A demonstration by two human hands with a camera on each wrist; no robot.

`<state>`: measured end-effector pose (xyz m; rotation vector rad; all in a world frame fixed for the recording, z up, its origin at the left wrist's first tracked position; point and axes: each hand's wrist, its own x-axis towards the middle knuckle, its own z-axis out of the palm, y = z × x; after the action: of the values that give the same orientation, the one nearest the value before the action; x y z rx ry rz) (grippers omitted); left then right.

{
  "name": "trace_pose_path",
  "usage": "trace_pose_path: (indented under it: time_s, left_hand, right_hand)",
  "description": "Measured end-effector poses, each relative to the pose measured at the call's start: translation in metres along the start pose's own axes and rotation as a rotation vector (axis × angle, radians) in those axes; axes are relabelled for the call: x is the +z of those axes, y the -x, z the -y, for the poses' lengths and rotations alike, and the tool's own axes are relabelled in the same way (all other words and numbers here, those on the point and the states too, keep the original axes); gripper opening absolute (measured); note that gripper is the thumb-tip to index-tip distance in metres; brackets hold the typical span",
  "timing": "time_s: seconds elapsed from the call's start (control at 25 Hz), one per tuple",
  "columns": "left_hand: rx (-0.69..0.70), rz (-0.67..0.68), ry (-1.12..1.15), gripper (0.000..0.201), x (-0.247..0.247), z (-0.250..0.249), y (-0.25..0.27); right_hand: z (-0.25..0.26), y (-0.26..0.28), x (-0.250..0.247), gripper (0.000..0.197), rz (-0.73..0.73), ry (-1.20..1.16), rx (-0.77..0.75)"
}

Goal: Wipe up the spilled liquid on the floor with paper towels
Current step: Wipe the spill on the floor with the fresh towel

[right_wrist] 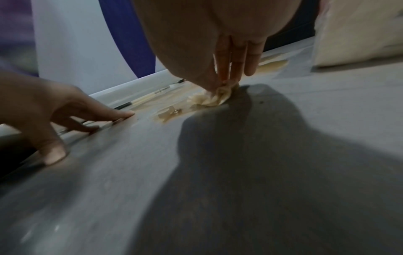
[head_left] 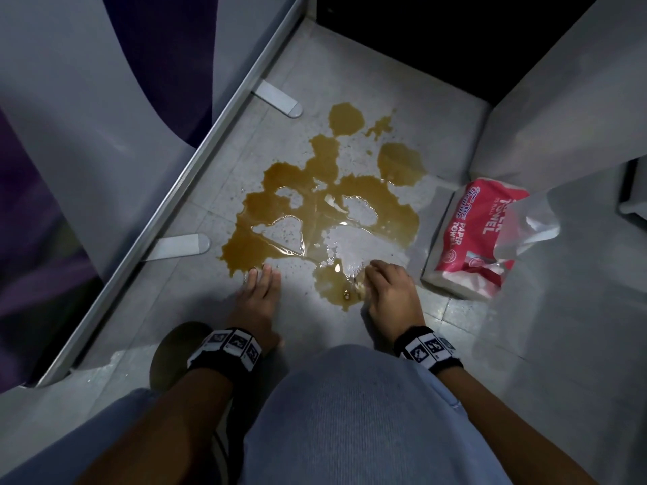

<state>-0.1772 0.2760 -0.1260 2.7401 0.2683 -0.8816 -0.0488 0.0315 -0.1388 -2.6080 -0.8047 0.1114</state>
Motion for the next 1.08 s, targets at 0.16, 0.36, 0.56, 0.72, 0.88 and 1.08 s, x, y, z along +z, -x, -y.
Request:
trace_pose_path:
  time_s: [0.16,0.36,0.56,0.72,0.88,1.08]
  left_hand:
    - [-0.012,-0.006,0.025,0.137,-0.006,-0.001,0.005]
    - [-0.021,-0.017,0.037,0.138,-0.023,-0.009,0.008]
    - [-0.035,0.009,0.031,0.135,-0.028,-0.011,0.010]
    - [-0.062,0.062,0.029,0.126,-0.022,-0.008,0.007]
    - [-0.060,0.063,0.054,0.127,-0.017,-0.006,0.006]
    - [-0.060,0.064,0.087,0.128,-0.013,-0.005,0.004]
  right_hand:
    - [-0.004,0.022,0.008,0.040,0.033,-0.024,-0.086]
    - [0.006,0.035,0.009,0.036,-0.015,0.016,-0.094]
    - [0.020,0.038,0.020,0.029,-0.043,-0.036,-0.195]
    - [0.030,0.024,0.024,0.040,-0.030,0.043,-0.259]
    - [0.038,0.000,0.025,0.041,-0.017,0.065,-0.246]
    - [0.042,-0.037,0.031,0.034,-0.009,0.070,-0.181]
